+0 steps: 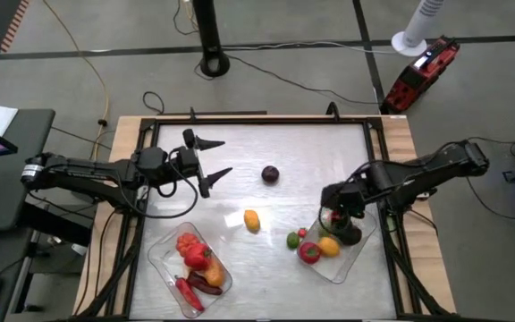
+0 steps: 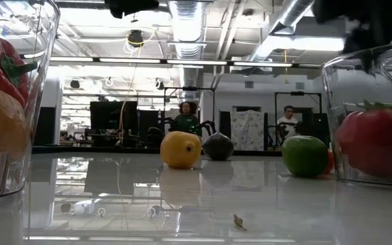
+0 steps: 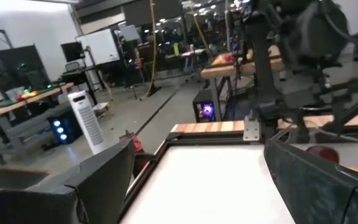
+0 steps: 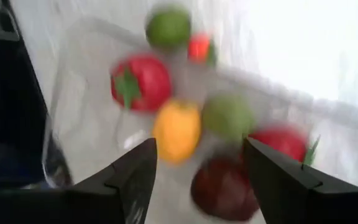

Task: Sort produce into baskets
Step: Put the passion fruit into the left transparent bin

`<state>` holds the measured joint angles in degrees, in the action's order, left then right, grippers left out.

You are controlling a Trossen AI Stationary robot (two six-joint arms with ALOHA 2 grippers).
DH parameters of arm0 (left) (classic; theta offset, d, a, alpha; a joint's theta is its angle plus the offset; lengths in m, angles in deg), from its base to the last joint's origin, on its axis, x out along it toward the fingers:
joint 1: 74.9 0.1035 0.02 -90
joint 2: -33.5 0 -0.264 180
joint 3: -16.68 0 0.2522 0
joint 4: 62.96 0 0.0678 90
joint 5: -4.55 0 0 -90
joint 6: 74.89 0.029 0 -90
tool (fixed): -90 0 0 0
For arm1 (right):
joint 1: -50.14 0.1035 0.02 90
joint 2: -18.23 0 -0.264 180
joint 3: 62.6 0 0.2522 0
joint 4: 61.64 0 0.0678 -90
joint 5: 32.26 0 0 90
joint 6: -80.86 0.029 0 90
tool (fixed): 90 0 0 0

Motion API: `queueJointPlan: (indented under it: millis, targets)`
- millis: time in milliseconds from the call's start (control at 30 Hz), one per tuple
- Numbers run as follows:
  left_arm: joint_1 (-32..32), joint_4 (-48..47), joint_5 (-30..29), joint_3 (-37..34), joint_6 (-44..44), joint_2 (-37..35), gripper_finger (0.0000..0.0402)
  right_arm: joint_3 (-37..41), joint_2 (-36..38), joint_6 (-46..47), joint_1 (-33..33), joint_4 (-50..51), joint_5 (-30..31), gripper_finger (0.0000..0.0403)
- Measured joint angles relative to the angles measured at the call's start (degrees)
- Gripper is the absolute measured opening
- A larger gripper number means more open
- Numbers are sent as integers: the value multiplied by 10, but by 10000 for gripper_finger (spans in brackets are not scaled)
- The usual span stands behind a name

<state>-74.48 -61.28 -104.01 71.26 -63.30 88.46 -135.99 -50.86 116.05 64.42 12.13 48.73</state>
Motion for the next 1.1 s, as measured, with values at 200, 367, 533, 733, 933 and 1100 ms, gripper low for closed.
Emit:
queueJointPlan:
  millis: [200,367,533,733,933,1100]
  targets:
    - [0,6,9,0,1,5,345,-51,-56,-116,-59,-55,92,265]
    - [-1,3,28,0,-17,5,345,-51,-131,-244,-113,-157,140,265]
    - [-1,-14,29,0,-18,4,345,-51,-196,-350,-164,-277,168,265]
    - [-1,-53,33,0,-23,7,345,-51,-233,-391,-213,-295,167,266]
    - [23,-33,55,0,-50,84,345,-27,-183,-405,-232,-360,167,266]
    - [62,-9,99,9,-97,160,345,49,-114,-406,-249,-435,167,266]
